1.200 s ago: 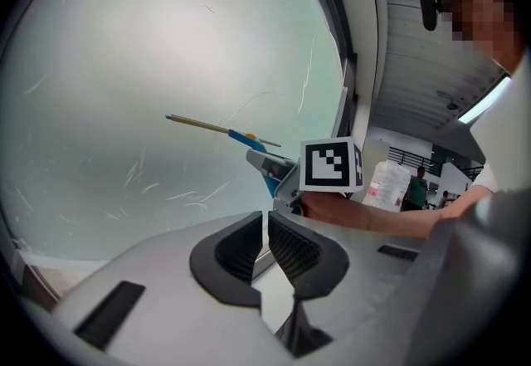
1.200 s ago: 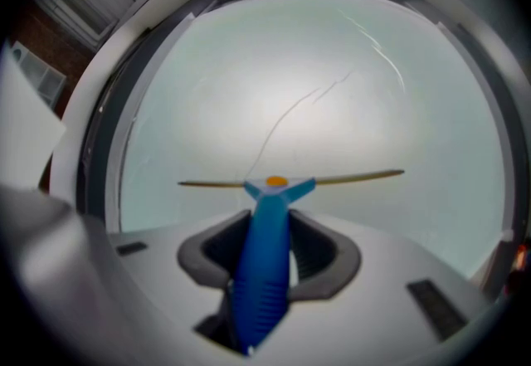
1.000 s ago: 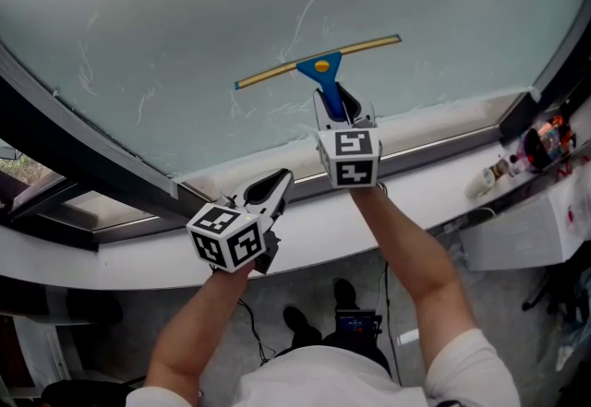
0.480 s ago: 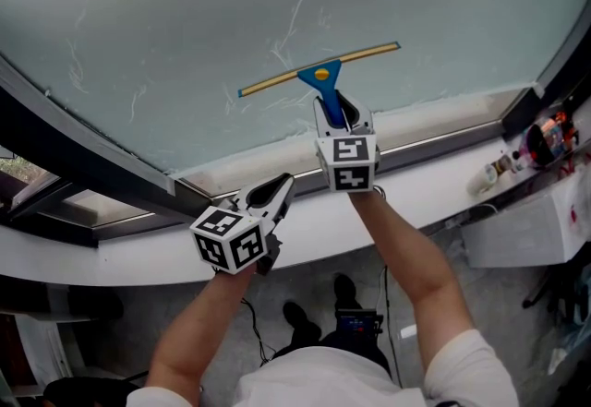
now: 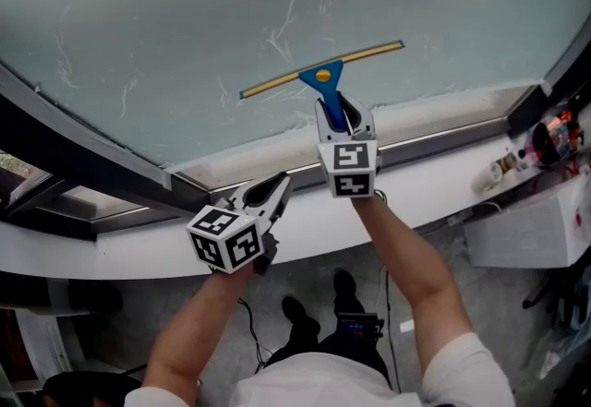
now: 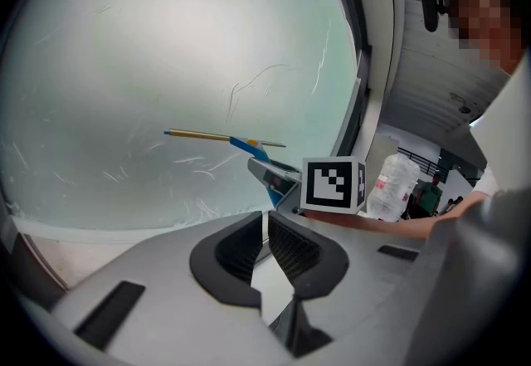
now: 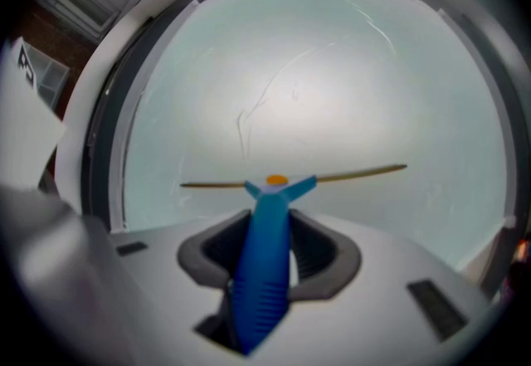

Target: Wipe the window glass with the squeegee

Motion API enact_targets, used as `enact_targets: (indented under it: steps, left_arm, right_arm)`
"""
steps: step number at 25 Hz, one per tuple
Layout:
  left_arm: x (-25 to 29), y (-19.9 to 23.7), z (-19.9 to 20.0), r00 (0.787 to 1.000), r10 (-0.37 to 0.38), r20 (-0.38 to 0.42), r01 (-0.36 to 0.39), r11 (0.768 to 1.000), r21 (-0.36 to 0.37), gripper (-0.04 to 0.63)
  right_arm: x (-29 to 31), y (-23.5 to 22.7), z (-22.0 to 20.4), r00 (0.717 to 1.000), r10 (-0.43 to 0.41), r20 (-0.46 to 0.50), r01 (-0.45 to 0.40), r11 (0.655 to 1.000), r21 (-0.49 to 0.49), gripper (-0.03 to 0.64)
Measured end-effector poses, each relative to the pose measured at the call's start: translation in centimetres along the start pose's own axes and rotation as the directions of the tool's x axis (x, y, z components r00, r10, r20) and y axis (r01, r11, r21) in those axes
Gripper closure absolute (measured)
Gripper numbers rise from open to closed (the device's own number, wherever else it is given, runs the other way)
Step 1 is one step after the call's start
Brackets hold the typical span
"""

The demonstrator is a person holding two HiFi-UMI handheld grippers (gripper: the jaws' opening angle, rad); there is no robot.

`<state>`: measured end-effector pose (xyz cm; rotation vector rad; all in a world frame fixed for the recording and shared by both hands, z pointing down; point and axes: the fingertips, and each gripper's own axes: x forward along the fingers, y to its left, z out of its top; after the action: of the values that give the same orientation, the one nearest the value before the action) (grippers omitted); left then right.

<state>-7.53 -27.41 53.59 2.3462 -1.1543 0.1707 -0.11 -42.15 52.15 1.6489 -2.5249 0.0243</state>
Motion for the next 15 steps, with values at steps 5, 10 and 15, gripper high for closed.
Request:
enact_targets:
  steps: [5,10,15]
  left_arm:
    - [0.8,0.7,-1.8,1.0,0.006,-0.027,-0.006,1.0,-0.019,0.549]
    - [1.5,1.3,-3.0,0.999,0.01,-0.042,-0.012,0.999,-0.037,0.549]
    - [2.2,1.4,-4.1,0.998,0.006,-0.06,-0.009,0.999,-0.047,0.549]
  right_arm:
    - [0.3,0.0,-2.0,1.0,0.007,-0.01,-0.007,1.0,-0.001,0.466]
    - [0.4,0.0,-2.9,1.0,0.019,-0.005,-0.019,1.0,-0.017,0.466]
    - [0.5,0.0,-3.6,1.0,0.029,0.009,-0.029,1.0,-0.006,0.466]
